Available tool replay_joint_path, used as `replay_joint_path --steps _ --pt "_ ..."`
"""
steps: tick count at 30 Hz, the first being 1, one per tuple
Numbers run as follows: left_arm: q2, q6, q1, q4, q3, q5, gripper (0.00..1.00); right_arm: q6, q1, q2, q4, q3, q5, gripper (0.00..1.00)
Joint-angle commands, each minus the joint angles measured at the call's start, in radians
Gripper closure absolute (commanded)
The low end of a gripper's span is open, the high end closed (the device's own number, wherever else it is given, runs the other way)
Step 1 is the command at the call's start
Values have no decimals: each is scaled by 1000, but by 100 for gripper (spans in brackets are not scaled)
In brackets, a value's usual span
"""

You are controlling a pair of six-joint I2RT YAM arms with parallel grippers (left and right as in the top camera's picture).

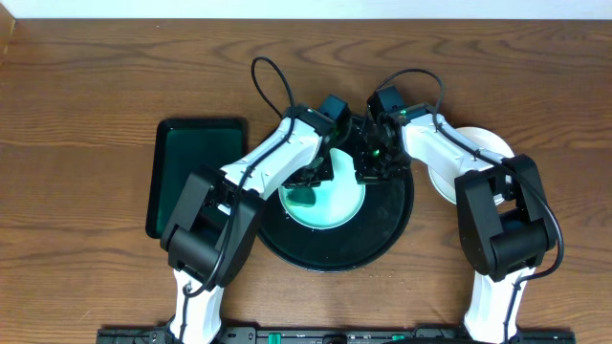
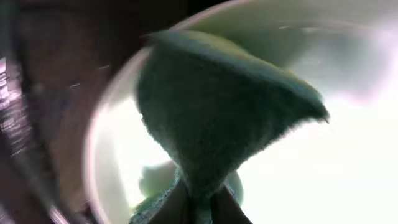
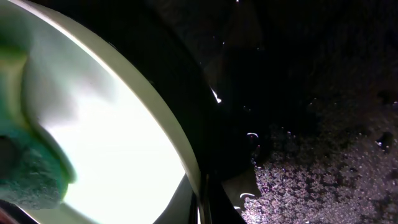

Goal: Clean dirty plates on tray and stack at the side
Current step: 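Scrub the pale green plate with the sponge while right gripper holds rim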

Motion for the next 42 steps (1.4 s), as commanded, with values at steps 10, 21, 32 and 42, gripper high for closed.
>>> replay_joint_path --steps 10,21,32,42 --pt "18 260 4 141 -11 321 93 12 1 53 14 -7 81 99" --pt "18 8 26 -142 -11 98 93 13 2 53 16 -7 81 99" --pt "18 300 12 136 -11 364 93 13 2 53 14 -7 80 99" --pt "18 -27 12 -66 -11 -327 93 13 2 53 11 -7 81 99"
